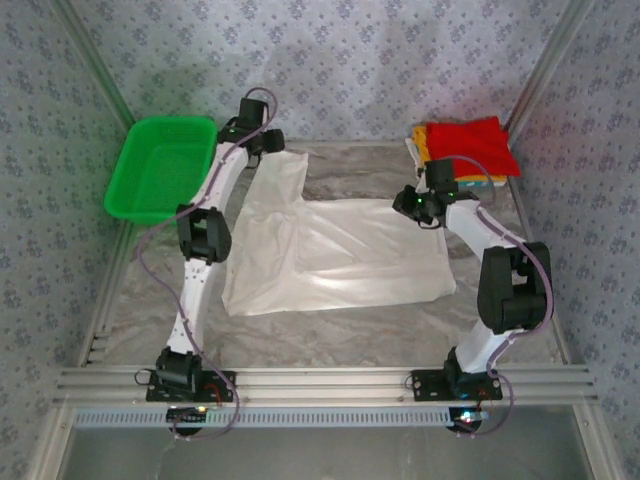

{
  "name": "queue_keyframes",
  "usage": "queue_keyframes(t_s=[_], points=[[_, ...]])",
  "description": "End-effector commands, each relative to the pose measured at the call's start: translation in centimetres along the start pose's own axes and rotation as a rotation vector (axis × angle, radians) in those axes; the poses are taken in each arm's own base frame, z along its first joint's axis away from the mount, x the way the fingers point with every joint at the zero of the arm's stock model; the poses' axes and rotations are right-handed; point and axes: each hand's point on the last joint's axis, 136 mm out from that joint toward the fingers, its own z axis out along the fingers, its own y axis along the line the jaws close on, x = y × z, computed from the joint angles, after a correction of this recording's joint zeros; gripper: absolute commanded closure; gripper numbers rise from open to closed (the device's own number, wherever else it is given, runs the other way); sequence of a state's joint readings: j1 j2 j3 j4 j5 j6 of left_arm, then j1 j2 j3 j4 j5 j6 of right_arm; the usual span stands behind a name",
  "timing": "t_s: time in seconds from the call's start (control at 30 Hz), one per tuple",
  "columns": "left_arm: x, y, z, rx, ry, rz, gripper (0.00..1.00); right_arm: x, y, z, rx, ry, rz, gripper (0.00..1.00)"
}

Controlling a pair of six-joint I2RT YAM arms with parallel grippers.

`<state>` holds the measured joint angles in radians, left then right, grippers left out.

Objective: Fold and stack the t-shirts

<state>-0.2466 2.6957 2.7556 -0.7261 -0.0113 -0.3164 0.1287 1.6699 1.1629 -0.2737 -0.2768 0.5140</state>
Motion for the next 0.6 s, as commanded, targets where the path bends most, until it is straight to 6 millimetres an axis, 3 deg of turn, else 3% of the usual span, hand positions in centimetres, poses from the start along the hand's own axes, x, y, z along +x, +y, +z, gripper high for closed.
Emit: queue_keyframes(t_s=[0.0, 0.17, 0.37, 0.57], points=[[-0.3, 1.6, 0.7, -0.006, 0.0, -0.018, 0.36, -0.3, -0.3, 0.3, -0.021, -0.008, -0.028, 0.8], [-0.9, 2.6, 3.5, 0.102, -0.05, -0.153, 0.36, -0.9, -0.3, 0.1, -0.061, -0.021, -0.025, 0.79], [1.0, 2.5, 6.0, 0.155, -0.017, -0.213, 0.31, -1.0, -0.1, 0.0, -0.113, -0.02, -0.002, 0.79], [3.1, 3.6, 8.2, 0.174, 0.032, -0.325, 0.29, -1.5, 1.1, -0.7, -0.2, -0.033, 0.014, 0.79]])
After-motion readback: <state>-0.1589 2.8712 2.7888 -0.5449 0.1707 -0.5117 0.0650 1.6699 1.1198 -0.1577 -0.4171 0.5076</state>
